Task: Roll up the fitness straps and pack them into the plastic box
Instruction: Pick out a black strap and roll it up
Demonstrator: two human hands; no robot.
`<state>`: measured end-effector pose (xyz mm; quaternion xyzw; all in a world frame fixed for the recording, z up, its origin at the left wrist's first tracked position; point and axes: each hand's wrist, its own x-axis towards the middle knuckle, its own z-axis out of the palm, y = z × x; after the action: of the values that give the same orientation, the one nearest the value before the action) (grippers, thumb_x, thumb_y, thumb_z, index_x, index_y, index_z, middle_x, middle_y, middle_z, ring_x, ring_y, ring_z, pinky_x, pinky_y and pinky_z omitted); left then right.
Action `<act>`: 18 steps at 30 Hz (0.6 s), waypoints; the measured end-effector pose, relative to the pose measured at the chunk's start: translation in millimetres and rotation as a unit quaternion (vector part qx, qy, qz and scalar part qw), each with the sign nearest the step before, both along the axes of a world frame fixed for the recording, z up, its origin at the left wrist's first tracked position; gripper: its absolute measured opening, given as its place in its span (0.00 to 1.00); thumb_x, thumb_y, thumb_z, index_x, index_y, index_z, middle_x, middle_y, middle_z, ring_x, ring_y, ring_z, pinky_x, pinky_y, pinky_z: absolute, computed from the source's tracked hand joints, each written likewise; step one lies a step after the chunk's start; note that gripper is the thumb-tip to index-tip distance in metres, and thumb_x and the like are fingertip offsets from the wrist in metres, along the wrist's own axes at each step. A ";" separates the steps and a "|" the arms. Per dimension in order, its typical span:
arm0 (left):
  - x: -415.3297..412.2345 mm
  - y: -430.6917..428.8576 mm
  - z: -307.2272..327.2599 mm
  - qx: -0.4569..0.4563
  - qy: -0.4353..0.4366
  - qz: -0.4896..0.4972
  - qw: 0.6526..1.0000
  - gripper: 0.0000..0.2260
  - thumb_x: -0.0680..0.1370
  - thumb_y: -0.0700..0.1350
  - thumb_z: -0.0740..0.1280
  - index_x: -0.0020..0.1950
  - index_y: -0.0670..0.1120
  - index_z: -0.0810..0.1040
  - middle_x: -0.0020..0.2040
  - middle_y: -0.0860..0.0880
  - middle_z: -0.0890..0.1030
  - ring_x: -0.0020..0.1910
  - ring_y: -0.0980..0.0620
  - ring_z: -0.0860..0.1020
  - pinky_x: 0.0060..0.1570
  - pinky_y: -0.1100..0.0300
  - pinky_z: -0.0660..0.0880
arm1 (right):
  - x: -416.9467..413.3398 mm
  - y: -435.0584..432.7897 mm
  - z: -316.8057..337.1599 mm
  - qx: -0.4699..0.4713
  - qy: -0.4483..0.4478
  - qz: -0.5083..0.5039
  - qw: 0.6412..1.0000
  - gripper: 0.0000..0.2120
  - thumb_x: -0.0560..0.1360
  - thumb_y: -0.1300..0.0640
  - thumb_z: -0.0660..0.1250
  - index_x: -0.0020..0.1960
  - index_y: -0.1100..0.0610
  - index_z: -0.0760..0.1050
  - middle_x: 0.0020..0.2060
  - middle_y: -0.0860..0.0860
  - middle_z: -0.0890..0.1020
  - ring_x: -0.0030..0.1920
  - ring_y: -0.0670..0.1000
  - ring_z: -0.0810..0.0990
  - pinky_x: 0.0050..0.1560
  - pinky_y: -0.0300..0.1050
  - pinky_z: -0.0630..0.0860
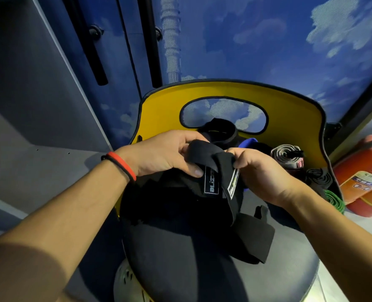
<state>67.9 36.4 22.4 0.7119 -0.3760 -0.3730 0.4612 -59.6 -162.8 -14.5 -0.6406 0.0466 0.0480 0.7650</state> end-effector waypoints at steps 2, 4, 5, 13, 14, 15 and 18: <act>1.3 0.0 -0.5 -0.008 -0.024 0.020 0.999 0.23 0.69 0.29 0.76 0.61 0.44 0.80 0.57 0.45 0.85 0.57 0.52 0.83 0.59 0.61 0.78 | -0.3 -4.2 -7.3 -0.006 -0.007 -0.008 1.000 0.13 0.65 0.59 0.65 0.45 0.66 0.77 0.42 0.62 0.78 0.45 0.59 0.76 0.51 0.54 0.69; 3.0 -1.0 -2.6 -0.008 -0.070 0.068 0.995 0.22 0.70 0.31 0.77 0.60 0.47 0.81 0.56 0.50 0.85 0.57 0.55 0.82 0.61 0.63 0.76 | -3.2 -6.4 -13.9 0.022 -0.014 -0.034 0.999 0.14 0.67 0.61 0.67 0.48 0.70 0.80 0.46 0.63 0.81 0.48 0.59 0.79 0.53 0.52 0.72; 4.3 -1.9 -4.6 -0.005 -0.096 0.109 0.989 0.19 0.71 0.34 0.78 0.58 0.49 0.82 0.55 0.51 0.85 0.56 0.56 0.82 0.59 0.64 0.76 | -4.5 -8.2 -18.0 0.046 -0.013 -0.052 0.998 0.18 0.69 0.61 0.69 0.52 0.74 0.77 0.49 0.65 0.80 0.50 0.60 0.78 0.55 0.52 0.73; -12.8 -10.9 -5.9 0.062 0.028 0.259 0.963 0.20 0.80 0.61 0.66 0.51 0.45 0.85 0.45 0.48 0.88 0.49 0.51 0.85 0.53 0.57 0.78 | -15.1 6.9 -23.2 0.143 -0.046 -0.194 0.969 0.13 0.79 0.63 0.62 0.60 0.67 0.79 0.57 0.66 0.82 0.57 0.61 0.81 0.61 0.55 0.77; -17.5 -16.3 -9.6 0.028 0.066 0.255 0.964 0.17 0.80 0.58 0.66 0.56 0.46 0.84 0.50 0.49 0.87 0.53 0.51 0.85 0.57 0.55 0.79 | -15.7 11.8 -25.7 0.143 -0.047 -0.197 0.969 0.15 0.79 0.63 0.63 0.62 0.69 0.78 0.59 0.68 0.81 0.59 0.61 0.81 0.65 0.57 0.75; -20.0 -22.1 -14.7 -0.010 0.084 0.265 0.961 0.14 0.81 0.54 0.68 0.61 0.47 0.82 0.55 0.49 0.86 0.57 0.50 0.83 0.60 0.52 0.78 | -16.3 16.4 -28.2 0.142 -0.047 -0.193 0.970 0.15 0.78 0.64 0.63 0.62 0.69 0.78 0.60 0.68 0.81 0.59 0.61 0.80 0.67 0.58 0.73; -22.6 -31.4 -19.8 -0.098 0.094 0.310 0.941 0.14 0.80 0.44 0.70 0.65 0.51 0.79 0.59 0.49 0.84 0.61 0.50 0.81 0.63 0.47 0.78 | -20.7 26.5 -31.3 0.154 -0.046 -0.174 0.972 0.14 0.80 0.65 0.61 0.62 0.67 0.79 0.61 0.65 0.82 0.61 0.59 0.82 0.66 0.52 0.76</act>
<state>45.3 5.0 2.6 0.7061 -0.1261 -0.2380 0.6549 -80.3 -136.3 -45.8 -0.4987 0.1138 -0.1090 0.8523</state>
